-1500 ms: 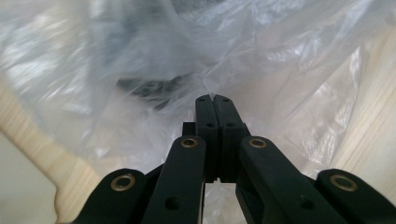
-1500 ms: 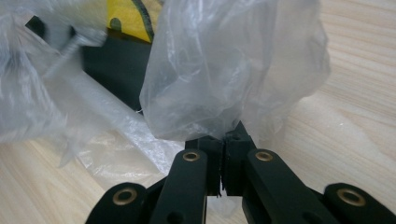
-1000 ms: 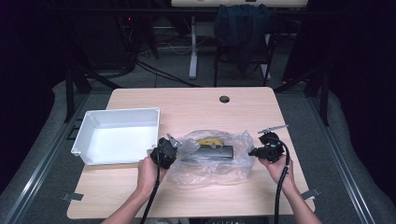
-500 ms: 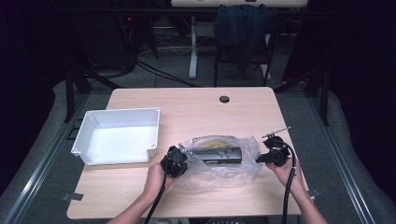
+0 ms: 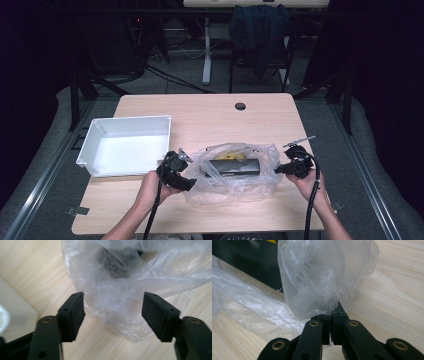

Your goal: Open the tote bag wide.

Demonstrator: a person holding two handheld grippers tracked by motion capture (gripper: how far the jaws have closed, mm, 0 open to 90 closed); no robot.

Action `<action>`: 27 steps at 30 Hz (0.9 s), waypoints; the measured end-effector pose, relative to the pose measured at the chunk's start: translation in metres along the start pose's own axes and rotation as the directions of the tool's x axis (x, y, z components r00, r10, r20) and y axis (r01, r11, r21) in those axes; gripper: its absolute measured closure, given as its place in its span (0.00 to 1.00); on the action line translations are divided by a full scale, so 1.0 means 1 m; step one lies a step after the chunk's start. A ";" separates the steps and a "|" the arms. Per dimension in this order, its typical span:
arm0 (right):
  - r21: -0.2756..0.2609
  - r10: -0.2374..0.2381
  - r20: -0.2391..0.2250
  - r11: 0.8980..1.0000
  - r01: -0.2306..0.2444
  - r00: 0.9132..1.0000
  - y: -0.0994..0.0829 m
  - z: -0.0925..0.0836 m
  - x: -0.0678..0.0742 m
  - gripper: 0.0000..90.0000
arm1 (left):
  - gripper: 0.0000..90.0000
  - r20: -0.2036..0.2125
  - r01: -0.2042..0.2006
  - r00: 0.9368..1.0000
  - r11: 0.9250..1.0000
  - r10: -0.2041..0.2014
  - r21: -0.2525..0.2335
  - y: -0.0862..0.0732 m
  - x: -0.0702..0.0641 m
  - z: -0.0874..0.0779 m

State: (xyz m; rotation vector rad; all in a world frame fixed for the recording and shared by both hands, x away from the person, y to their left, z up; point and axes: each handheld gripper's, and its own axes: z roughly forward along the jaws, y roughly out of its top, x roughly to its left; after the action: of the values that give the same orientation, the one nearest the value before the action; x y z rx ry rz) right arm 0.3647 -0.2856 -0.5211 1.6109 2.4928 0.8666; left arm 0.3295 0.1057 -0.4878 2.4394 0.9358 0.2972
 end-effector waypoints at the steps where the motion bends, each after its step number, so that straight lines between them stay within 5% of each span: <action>1: -0.005 0.001 0.000 1.000 -0.001 1.000 0.000 0.000 0.000 0.98 | 0.32 -0.002 -0.007 1.000 1.000 0.007 -0.017 0.002 -0.003 -0.005; 7: -0.009 0.004 -0.004 1.000 -0.004 1.000 0.001 0.001 0.000 0.98 | 0.22 0.003 -0.083 0.997 0.995 0.083 -0.058 0.011 -0.035 -0.006; 16: -0.015 0.001 -0.019 1.000 -0.002 1.000 0.002 0.002 0.002 0.98 | 0.25 0.004 -0.192 0.981 0.981 0.192 -0.035 0.013 -0.070 0.015; 21: -0.025 -0.001 -0.020 1.000 0.001 1.000 0.003 0.001 0.002 0.98 | 0.54 -0.045 -0.213 0.977 0.973 0.209 -0.095 0.012 -0.071 0.017; 27: -0.047 0.007 -0.023 0.999 -0.008 1.000 0.003 0.001 0.002 0.98 | 0.89 -0.033 -0.246 0.969 0.968 0.245 -0.056 0.010 -0.066 0.027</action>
State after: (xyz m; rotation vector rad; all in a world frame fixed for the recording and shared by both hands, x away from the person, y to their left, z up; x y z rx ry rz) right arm 0.3668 -0.2828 -0.5205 1.6061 2.4632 0.9433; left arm 0.2957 0.0449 -0.5067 2.5025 0.6238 0.4375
